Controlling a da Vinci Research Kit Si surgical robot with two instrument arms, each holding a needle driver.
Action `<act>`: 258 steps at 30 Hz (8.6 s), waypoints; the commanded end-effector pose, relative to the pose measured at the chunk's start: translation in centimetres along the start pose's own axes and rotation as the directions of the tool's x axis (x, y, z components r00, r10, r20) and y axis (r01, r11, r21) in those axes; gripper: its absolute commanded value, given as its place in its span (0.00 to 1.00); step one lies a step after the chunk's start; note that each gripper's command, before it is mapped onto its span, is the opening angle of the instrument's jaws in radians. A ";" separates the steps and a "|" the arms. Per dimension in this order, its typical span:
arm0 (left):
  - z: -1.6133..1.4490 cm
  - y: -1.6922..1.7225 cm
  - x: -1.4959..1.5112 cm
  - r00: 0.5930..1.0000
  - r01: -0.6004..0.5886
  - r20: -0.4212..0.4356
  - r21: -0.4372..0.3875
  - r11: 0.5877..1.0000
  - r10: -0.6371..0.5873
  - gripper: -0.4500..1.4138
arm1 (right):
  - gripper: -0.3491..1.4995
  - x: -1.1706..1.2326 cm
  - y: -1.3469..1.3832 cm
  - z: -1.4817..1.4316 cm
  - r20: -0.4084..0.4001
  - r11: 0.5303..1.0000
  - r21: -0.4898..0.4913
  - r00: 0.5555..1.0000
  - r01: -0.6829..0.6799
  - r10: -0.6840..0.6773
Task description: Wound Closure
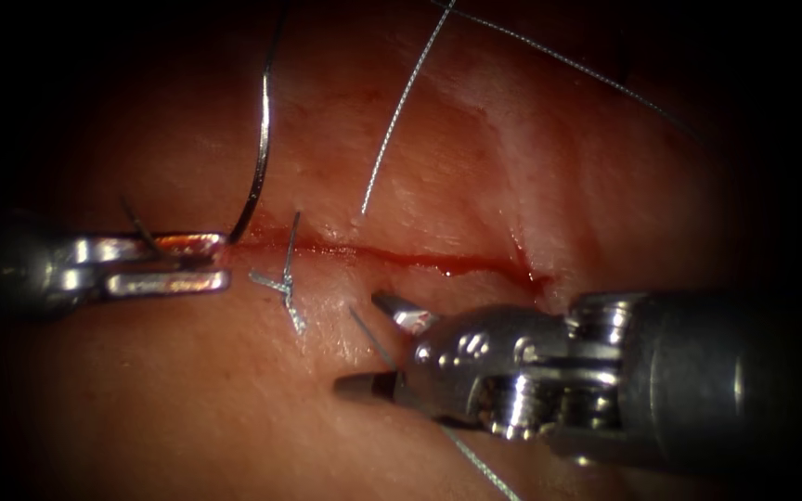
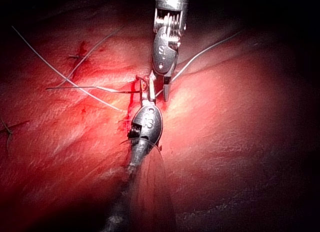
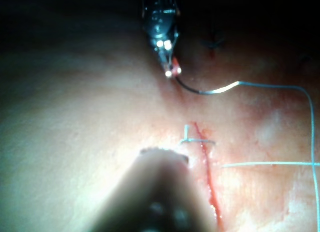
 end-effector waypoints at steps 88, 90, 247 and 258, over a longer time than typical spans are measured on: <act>0.05 0.03 -0.05 1.000 -0.001 -0.001 0.000 1.000 0.001 0.00 | 0.65 -0.26 0.01 0.36 0.070 0.998 0.056 0.997 0.011 -0.015; 0.05 0.03 -0.05 1.000 -0.001 -0.001 -0.001 1.000 0.001 0.00 | 0.28 -0.29 0.00 0.34 0.075 0.996 0.083 0.996 0.032 -0.039; 1.06 0.79 -1.06 0.849 0.479 0.239 0.026 0.877 -0.471 0.37 | 0.91 -0.27 1.47 0.55 -0.312 0.867 0.337 0.825 -0.367 0.471; 0.96 0.81 -1.00 0.850 0.476 0.238 0.039 0.879 -0.471 0.37 | 0.90 -0.07 1.52 0.96 -0.326 0.866 0.313 0.812 -0.390 0.484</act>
